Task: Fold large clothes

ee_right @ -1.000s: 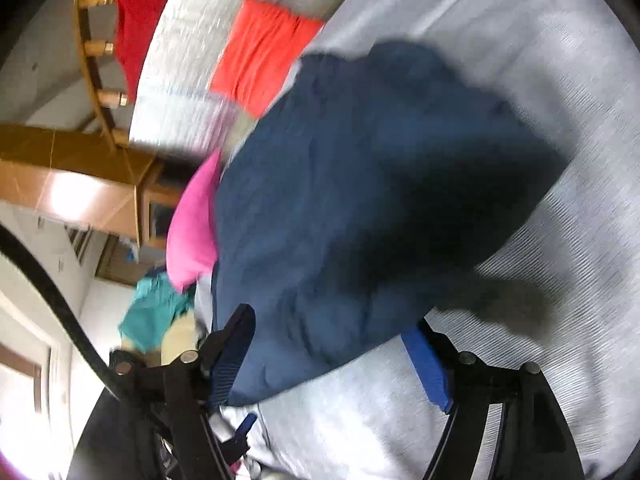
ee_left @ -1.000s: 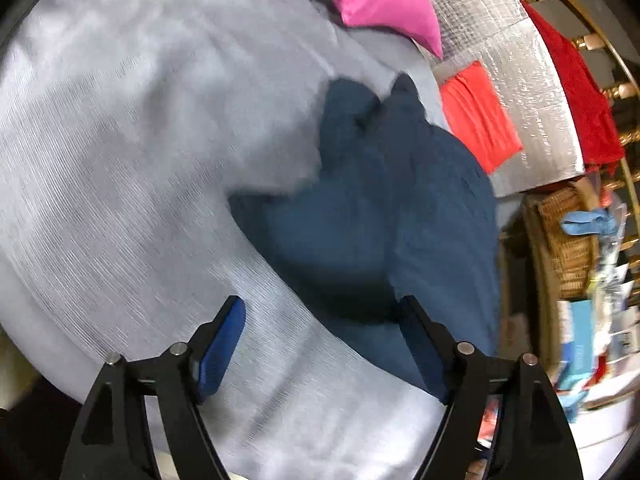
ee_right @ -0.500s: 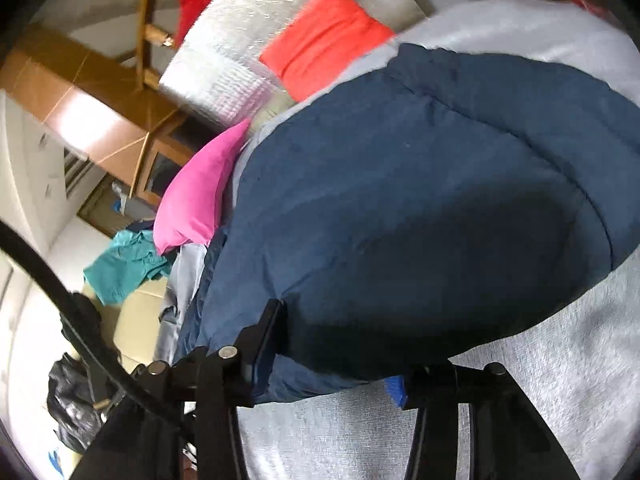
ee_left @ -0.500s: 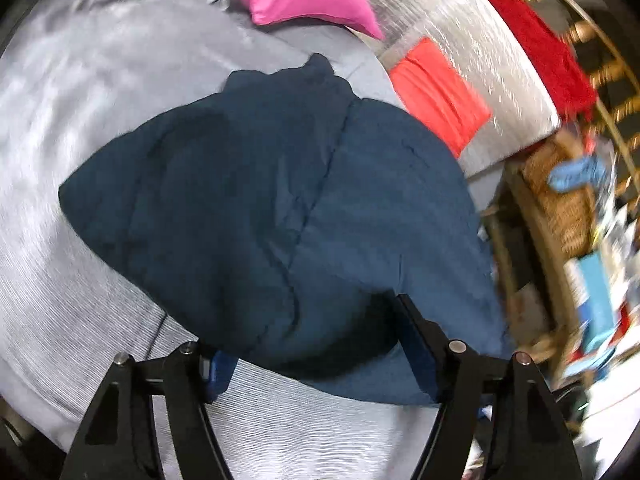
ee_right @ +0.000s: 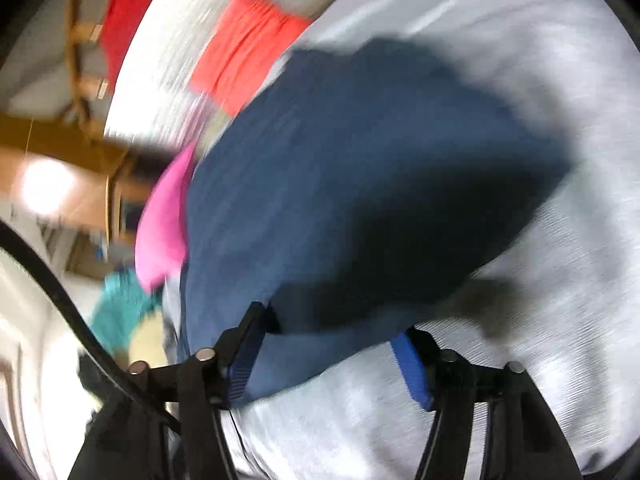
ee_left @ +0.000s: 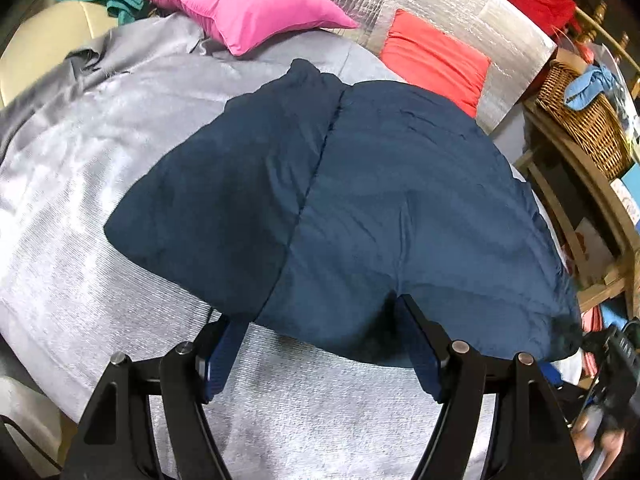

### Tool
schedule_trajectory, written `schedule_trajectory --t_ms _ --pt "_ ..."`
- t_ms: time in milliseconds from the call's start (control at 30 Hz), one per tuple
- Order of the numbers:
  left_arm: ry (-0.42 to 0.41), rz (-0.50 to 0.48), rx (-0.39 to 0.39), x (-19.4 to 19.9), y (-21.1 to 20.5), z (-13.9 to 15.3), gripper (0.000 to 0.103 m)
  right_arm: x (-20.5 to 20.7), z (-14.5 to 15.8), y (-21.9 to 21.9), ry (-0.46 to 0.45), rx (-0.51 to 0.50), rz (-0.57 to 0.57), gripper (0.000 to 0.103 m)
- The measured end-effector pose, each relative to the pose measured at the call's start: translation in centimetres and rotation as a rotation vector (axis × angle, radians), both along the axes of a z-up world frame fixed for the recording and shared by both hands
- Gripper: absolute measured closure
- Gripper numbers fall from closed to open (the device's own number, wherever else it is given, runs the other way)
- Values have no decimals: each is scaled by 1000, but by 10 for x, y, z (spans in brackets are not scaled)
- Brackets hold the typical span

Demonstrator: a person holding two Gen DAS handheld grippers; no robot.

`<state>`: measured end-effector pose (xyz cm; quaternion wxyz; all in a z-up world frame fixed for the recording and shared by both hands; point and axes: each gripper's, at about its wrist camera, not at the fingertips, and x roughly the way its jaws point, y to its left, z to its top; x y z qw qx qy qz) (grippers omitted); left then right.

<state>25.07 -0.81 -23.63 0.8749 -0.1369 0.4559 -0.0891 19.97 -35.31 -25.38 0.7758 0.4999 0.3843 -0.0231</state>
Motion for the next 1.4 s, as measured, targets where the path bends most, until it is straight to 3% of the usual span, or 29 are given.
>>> schedule_trajectory --t_ms 167,233,267,400,467,533,600,667,900,1033,1133,1200,1267,1333,1400 --pt "-18 1 40 -13 5 2 28 -11 -8 -36 -31 46 -173 29" --pt "-22 1 50 -9 0 3 28 -6 -6 -34 -33 -15 -163 38" --pt "-25 1 54 -8 -3 2 28 -4 -2 -29 -31 -72 -149 48" --pt "-36 -1 69 -9 -5 4 28 -11 22 -16 -104 -233 -123 61" --pt "-39 -2 74 -10 -5 5 28 -11 29 -8 -123 -289 -117 61" --pt "-36 -7 79 -10 -6 4 28 -5 19 -4 -45 -326 -102 61" --pt "-36 -9 84 -11 -7 4 28 -1 0 -10 23 -266 -97 59" --pt "-38 -14 91 -12 -7 4 28 -7 -2 -15 6 -201 -113 55" --pt "36 -33 56 -11 14 7 27 -35 3 -35 7 -138 -159 37" --pt "46 79 -30 -10 61 11 23 -47 -10 -66 -8 -58 -200 32" --pt "98 201 -160 0 97 -2 20 -44 -14 -69 -28 -41 -207 32" --pt "150 228 -277 10 110 -16 20 -39 -11 -66 -43 -57 -214 33" --pt "172 228 -359 16 113 -26 20 -34 -9 -60 -39 -94 -205 44" --pt "165 219 -388 21 110 -30 21 -30 -5 -54 -40 -136 -191 53" --pt "137 205 -384 22 106 -28 35 -29 2 -49 -56 -183 -181 60"
